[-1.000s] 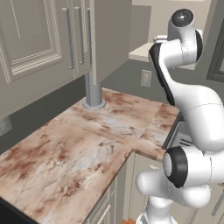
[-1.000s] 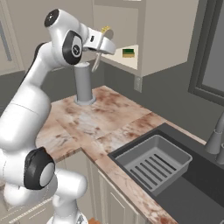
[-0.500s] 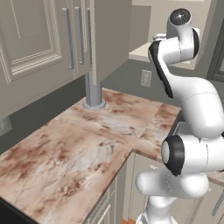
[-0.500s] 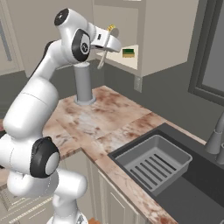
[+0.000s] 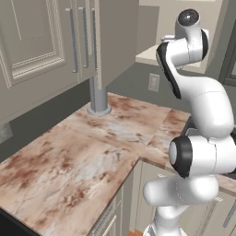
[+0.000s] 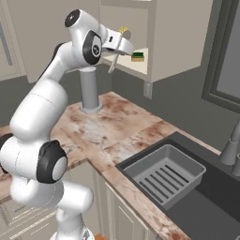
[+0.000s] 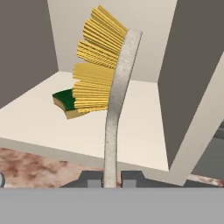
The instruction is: Pick up the dish brush and sponge from the sink, and place them back in the cabinet, and close the cabinet door.
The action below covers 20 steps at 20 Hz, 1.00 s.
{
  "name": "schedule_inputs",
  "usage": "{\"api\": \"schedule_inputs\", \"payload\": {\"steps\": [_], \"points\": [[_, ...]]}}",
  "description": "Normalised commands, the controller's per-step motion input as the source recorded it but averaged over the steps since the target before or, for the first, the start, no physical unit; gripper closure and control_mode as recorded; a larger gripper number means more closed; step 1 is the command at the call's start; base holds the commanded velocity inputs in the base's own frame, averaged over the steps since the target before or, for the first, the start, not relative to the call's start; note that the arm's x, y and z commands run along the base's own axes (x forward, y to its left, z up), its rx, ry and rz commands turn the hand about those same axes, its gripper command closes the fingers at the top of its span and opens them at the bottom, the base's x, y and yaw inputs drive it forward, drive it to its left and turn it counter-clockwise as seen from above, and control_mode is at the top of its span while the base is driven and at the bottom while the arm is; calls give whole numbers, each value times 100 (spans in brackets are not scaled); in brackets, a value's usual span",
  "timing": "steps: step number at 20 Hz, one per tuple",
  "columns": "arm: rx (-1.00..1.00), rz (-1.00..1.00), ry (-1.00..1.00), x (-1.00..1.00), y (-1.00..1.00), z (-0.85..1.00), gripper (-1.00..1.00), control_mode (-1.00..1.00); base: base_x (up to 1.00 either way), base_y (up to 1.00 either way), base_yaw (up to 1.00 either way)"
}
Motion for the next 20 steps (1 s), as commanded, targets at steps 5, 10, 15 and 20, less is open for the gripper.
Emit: {"api": "schedule_inputs", "payload": {"steps": [5,10,15,20], "points": [[0,0,-1,9,-10,-10,100,-100,0,0,0],[0,0,0,12,-14,-7,100,-100,0,0,0],[0,0,0,17,-9,-8,100,-100,0,0,0],[0,0,0,24,-6,-6,100,-100,0,0,0]]}}
